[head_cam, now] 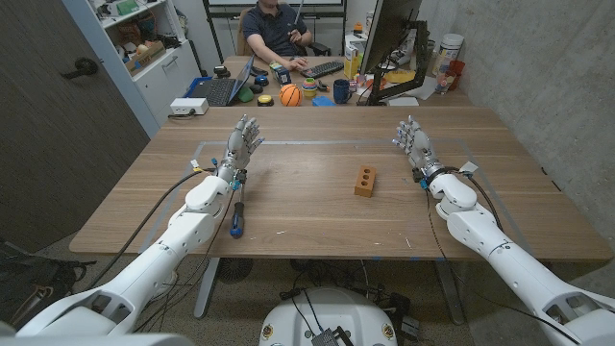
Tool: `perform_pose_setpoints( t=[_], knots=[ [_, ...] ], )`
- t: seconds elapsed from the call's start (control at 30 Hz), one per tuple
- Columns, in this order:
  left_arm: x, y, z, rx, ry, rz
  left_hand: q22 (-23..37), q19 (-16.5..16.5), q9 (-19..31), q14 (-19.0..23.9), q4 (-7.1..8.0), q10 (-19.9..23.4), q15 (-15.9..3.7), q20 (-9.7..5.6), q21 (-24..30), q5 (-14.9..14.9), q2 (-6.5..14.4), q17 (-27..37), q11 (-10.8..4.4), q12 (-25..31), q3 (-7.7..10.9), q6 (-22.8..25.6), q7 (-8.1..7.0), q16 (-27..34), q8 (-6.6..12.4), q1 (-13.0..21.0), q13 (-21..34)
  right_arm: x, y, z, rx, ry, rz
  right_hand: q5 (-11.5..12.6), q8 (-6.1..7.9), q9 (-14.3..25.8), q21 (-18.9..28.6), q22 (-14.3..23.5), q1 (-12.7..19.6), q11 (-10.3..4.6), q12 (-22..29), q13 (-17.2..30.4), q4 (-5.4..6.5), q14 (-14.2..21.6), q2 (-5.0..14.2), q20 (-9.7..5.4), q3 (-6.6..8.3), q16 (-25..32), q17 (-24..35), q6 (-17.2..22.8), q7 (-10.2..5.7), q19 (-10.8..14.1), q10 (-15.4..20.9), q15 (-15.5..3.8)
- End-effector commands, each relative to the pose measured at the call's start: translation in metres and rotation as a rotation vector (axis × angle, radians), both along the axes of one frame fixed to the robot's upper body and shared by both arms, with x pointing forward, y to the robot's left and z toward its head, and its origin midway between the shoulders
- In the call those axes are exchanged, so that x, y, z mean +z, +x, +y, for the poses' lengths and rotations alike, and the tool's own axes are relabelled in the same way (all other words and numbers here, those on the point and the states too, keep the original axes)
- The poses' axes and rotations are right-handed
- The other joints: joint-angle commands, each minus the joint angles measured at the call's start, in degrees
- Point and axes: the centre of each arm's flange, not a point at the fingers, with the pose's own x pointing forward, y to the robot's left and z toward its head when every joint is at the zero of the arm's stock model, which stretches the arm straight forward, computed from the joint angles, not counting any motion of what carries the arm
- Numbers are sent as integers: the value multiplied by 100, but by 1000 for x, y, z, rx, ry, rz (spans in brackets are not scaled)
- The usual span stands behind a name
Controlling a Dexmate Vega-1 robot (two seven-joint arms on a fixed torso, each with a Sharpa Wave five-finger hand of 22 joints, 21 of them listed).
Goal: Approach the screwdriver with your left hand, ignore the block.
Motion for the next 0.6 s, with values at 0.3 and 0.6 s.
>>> perform_pose_setpoints(
  t=[0.3, 0.6],
  knots=[
    [-1, -6, 2, -10, -21, -20, 30, 46, 26, -46, 14, -57, 6, 14, -1, 41, 68, 26, 2, 11, -18, -2, -56, 24, 22, -2, 22, -1, -9, 0, -6, -6, -7, 26, 24, 12, 10, 30, 1, 57, 25, 15, 0, -2, 171, -14, 26, 19, 22, -36, -10, -37, 7, 48],
    [-1, -13, 6, 2, -35, -45, 30, 60, 26, -42, 13, -46, 2, 12, -12, 60, 69, 25, 7, 15, -57, 9, -61, 22, 21, 4, 22, -1, -6, -1, -2, 1, -5, 27, 24, 12, -13, 31, -1, 48, 23, 16, 0, -3, 169, -11, 17, 16, 22, -34, -7, -31, 7, 43]
  ],
)
